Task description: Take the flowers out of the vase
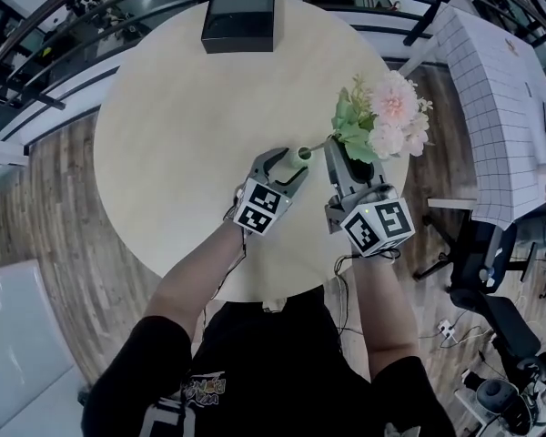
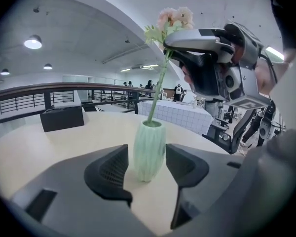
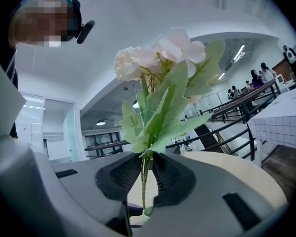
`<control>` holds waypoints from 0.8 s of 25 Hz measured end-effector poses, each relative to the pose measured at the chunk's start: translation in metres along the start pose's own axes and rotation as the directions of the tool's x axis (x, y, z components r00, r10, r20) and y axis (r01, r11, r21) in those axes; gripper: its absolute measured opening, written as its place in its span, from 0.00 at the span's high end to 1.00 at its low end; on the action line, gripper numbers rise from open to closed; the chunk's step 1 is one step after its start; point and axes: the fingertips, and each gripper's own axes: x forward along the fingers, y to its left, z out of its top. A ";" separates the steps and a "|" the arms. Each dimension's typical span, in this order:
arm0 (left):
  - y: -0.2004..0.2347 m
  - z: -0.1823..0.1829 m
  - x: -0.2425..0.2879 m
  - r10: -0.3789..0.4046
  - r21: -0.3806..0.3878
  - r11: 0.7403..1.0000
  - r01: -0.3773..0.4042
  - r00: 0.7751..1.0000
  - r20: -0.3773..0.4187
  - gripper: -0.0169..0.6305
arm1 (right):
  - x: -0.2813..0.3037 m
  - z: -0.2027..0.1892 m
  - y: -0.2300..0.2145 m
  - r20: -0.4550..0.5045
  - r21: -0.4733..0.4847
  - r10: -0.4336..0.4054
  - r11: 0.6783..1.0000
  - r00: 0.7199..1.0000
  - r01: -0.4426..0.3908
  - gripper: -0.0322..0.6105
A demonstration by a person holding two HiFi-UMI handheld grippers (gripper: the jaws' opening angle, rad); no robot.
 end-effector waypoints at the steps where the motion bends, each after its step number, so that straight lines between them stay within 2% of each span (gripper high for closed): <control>1: 0.001 0.002 -0.005 0.003 -0.001 1.000 -0.003 1.000 0.008 0.60 | -0.002 0.003 -0.001 0.005 0.007 -0.007 1.000 1.000 0.007 0.83; 5: 0.007 0.008 -0.029 0.015 -0.010 1.000 -0.015 0.999 0.035 0.61 | -0.009 0.016 -0.004 0.017 0.039 -0.036 0.999 0.999 0.035 0.83; 11: 0.023 0.028 -0.073 0.063 -0.092 0.994 -0.055 0.994 0.084 0.62 | -0.017 0.028 0.000 0.008 0.090 -0.056 0.994 0.998 0.055 0.83; 17: 0.021 0.050 -0.110 0.070 -0.133 0.990 -0.053 0.990 0.123 0.95 | -0.033 0.038 0.007 0.005 0.082 -0.075 0.994 0.997 0.074 0.83; 20: 0.018 0.058 -0.128 0.065 -0.179 0.983 -0.040 0.989 0.133 0.96 | -0.043 0.041 0.013 0.013 0.087 -0.089 0.992 0.996 0.088 0.83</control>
